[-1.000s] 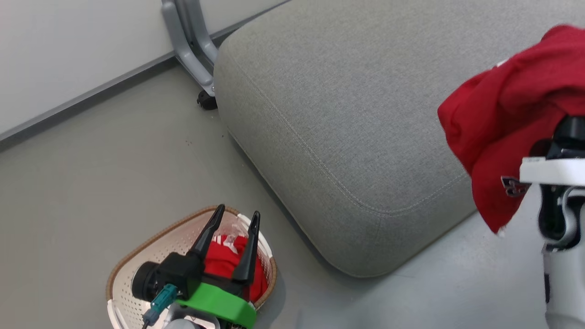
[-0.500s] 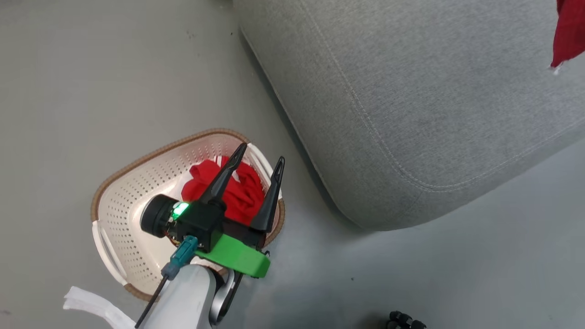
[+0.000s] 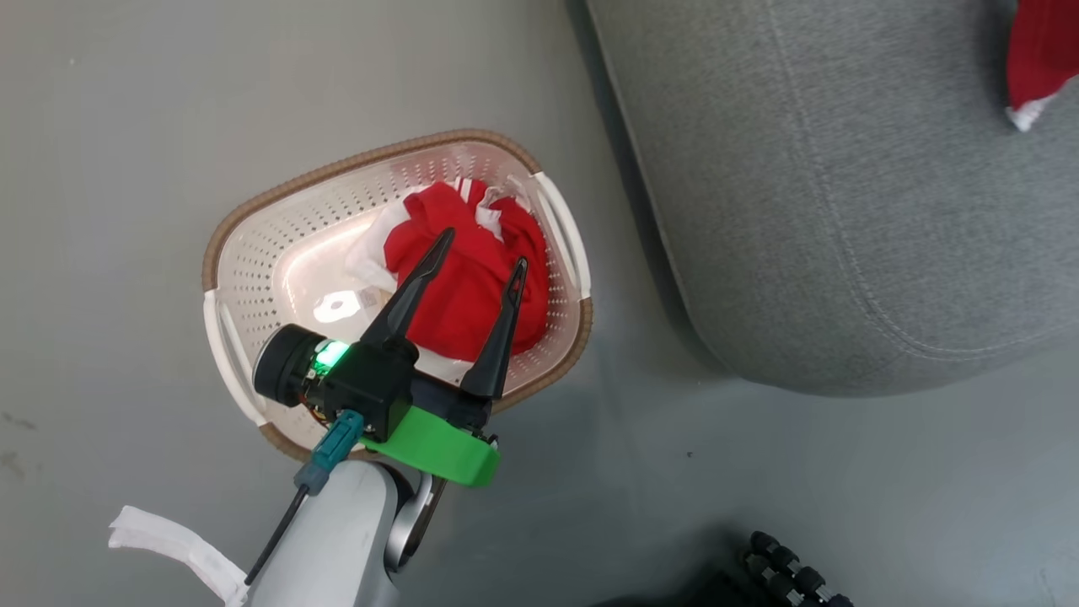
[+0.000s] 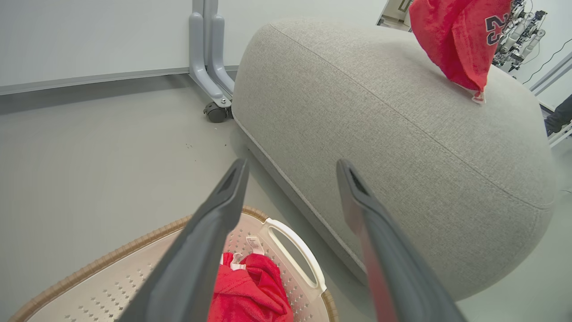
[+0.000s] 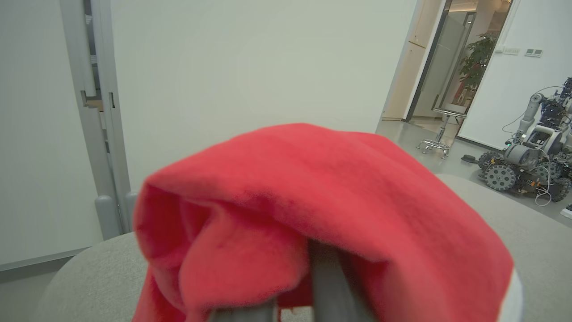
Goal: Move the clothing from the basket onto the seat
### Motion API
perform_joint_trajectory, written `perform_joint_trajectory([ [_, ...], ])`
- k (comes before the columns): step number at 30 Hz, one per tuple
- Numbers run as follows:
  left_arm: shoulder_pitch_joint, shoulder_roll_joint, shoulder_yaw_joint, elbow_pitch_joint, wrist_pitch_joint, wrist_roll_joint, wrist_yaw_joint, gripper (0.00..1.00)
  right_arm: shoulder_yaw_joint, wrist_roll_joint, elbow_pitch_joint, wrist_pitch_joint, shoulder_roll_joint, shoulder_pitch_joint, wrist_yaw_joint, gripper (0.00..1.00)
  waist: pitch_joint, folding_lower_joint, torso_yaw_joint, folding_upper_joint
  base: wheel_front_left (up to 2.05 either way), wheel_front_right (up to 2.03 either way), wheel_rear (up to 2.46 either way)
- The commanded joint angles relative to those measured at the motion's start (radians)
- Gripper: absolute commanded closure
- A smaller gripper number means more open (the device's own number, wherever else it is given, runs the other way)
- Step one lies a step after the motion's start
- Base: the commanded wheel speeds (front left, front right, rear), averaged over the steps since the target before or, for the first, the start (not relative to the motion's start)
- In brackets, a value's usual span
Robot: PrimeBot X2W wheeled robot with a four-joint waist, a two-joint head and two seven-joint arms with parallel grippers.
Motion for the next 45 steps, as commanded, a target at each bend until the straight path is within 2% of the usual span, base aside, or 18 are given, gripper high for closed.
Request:
perform_joint_trajectory([
  [1, -0.019, 0.005, 0.003, -0.003, 0.000, 0.010, -0.003, 0.00, 0.011, -0.009, 0.025, -0.003, 0.000, -0.021, 0.000, 1.00, 0.044, -0.0002, 0.040, -0.0001, 0.00, 0.00, 0.00],
  [9, -0.024, 0.002, 0.000, 0.006, 0.000, 0.005, -0.003, 0.00, 0.095, 0.000, 0.206, -0.003, 0.008, -0.009, 0.000, 1.00, 0.048, -0.0002, 0.042, -0.0001, 0.00, 0.00, 0.00],
  [15, -0.019, 0.001, 0.004, 0.020, 0.000, -0.004, -0.003, 0.00, 0.197, 0.089, 0.340, -0.003, 0.021, -0.012, 0.000, 0.98, 0.016, -0.0002, 0.034, -0.0001, 0.00, 0.00, 0.00],
  [17, -0.015, 0.000, 0.003, 0.024, 0.000, -0.006, -0.003, 0.00, 0.228, 0.121, 0.346, -0.003, 0.012, -0.014, 0.000, 0.00, 0.000, -0.0002, 0.030, -0.0001, 0.00, 0.00, 0.00],
  [23, 0.010, 0.000, -0.001, 0.037, 0.000, -0.029, -0.003, 0.00, 0.295, 0.222, 0.369, -0.003, 0.005, 0.040, -0.001, 0.00, -0.093, -0.0002, 0.022, -0.0001, 0.00, 0.00, 0.00],
  [34, 0.109, -0.001, 0.017, 0.028, 0.000, -0.129, -0.003, 0.00, 0.437, 0.374, 0.239, -0.003, -0.030, 0.258, -0.001, 0.00, -0.359, -0.0002, 0.024, -0.0001, 0.00, 0.00, 0.00],
  [40, 0.184, -0.001, 0.065, 0.011, 0.000, -0.161, 0.014, 0.00, 0.468, 0.447, 0.098, -0.003, -0.047, 0.379, -0.001, 0.00, -0.496, -0.0002, 0.042, -0.0001, 0.00, 0.00, 0.00],
  [45, 0.238, -0.001, 0.107, -0.006, 0.000, -0.172, 0.025, 0.00, 0.474, 0.478, -0.096, -0.003, -0.043, 0.511, -0.001, 0.00, -0.576, -0.0002, 0.075, -0.0001, 0.00, 0.00, 0.00],
])
